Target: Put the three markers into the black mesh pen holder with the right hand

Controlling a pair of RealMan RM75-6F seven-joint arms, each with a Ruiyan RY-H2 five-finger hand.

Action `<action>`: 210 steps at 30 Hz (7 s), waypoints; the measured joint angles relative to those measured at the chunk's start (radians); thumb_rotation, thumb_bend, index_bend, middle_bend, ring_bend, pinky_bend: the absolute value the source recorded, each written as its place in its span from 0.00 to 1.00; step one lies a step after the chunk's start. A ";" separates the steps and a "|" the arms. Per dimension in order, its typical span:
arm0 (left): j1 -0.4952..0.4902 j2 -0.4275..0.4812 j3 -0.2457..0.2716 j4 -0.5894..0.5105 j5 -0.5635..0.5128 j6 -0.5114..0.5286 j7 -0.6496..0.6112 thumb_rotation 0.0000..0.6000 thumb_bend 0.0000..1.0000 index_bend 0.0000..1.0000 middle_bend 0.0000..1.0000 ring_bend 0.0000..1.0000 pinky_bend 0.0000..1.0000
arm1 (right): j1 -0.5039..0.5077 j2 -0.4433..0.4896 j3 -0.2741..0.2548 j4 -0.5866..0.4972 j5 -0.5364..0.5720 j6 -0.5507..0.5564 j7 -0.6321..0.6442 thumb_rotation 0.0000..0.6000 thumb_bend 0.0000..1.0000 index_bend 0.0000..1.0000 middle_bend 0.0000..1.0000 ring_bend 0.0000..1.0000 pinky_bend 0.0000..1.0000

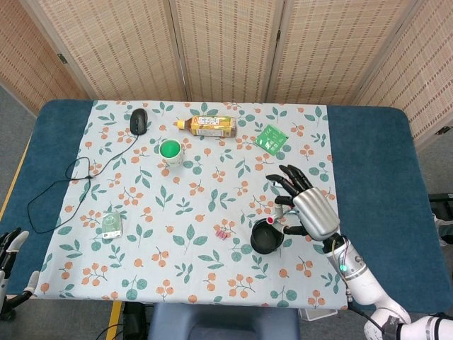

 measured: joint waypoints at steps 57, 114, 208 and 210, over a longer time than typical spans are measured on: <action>0.000 -0.006 0.002 -0.006 0.005 -0.012 0.026 1.00 0.45 0.00 0.07 0.05 0.22 | 0.057 0.145 -0.029 0.068 0.261 -0.239 -0.305 1.00 0.20 0.38 0.03 0.00 0.00; -0.010 0.011 -0.005 0.015 -0.011 -0.017 -0.030 1.00 0.45 0.00 0.07 0.05 0.22 | 0.238 -0.287 -0.040 0.601 0.563 -0.473 -0.425 1.00 0.27 0.52 0.07 0.00 0.00; -0.007 -0.005 -0.008 0.018 -0.006 -0.002 -0.001 1.00 0.45 0.00 0.07 0.05 0.22 | -0.011 -0.207 -0.097 0.291 0.043 -0.068 0.303 1.00 0.10 0.00 0.00 0.00 0.00; -0.007 -0.005 -0.009 0.018 -0.007 -0.002 -0.002 1.00 0.45 0.00 0.07 0.05 0.22 | -0.011 -0.183 -0.094 0.271 0.049 -0.075 0.285 1.00 0.09 0.00 0.00 0.00 0.00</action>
